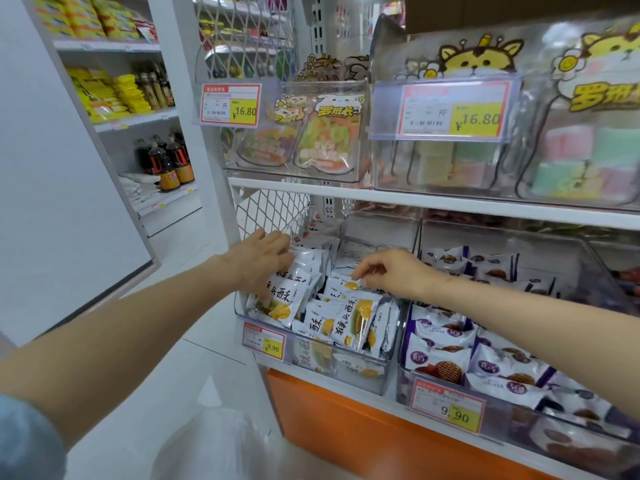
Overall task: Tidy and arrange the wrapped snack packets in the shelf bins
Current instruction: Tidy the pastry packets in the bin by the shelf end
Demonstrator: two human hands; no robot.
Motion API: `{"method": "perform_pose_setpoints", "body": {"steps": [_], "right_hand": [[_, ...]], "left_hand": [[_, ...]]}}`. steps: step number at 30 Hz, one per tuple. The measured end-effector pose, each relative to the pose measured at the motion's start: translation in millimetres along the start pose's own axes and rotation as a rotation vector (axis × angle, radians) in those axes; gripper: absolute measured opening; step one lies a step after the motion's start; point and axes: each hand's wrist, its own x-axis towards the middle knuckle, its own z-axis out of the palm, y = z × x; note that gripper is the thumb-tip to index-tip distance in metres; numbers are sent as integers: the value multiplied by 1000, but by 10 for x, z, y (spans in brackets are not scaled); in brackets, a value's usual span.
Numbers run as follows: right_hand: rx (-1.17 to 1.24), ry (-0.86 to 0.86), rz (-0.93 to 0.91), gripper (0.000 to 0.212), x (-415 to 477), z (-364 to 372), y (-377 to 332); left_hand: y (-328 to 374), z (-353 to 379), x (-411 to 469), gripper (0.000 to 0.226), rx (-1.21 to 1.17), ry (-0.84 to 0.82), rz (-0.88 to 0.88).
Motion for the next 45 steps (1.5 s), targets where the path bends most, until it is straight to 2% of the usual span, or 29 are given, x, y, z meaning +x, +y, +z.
{"method": "perform_pose_setpoints", "body": {"steps": [6, 11, 17, 23, 29, 35, 41, 43, 45], "right_hand": [[-79, 7, -12, 12, -19, 18, 8], [-120, 19, -4, 11, -26, 37, 3], [-176, -44, -6, 14, -38, 2, -33], [-413, -197, 37, 40, -35, -24, -134], [-663, -342, 89, 80, -4, 26, -197], [-686, -403, 101, 80, -13, 21, -252], [-692, -398, 94, 81, -10, 26, -238], [-691, -393, 93, 81, -6, 26, -228], [-678, -381, 93, 81, -5, 22, -219]], "left_hand": [[73, 124, -35, 73, 59, 92, 39], [68, 127, -33, 67, 12, 109, 73], [51, 158, -61, 87, -26, 61, -23], [57, 108, -33, 79, -29, 86, -44], [90, 126, 6, 75, -17, 132, -63], [-1, 86, 68, 68, -11, 188, -65], [53, 150, 113, 84, -66, 130, -54], [2, 115, 93, 75, -192, 123, -63], [-61, 77, 79, 54, -288, 110, -40]]}}
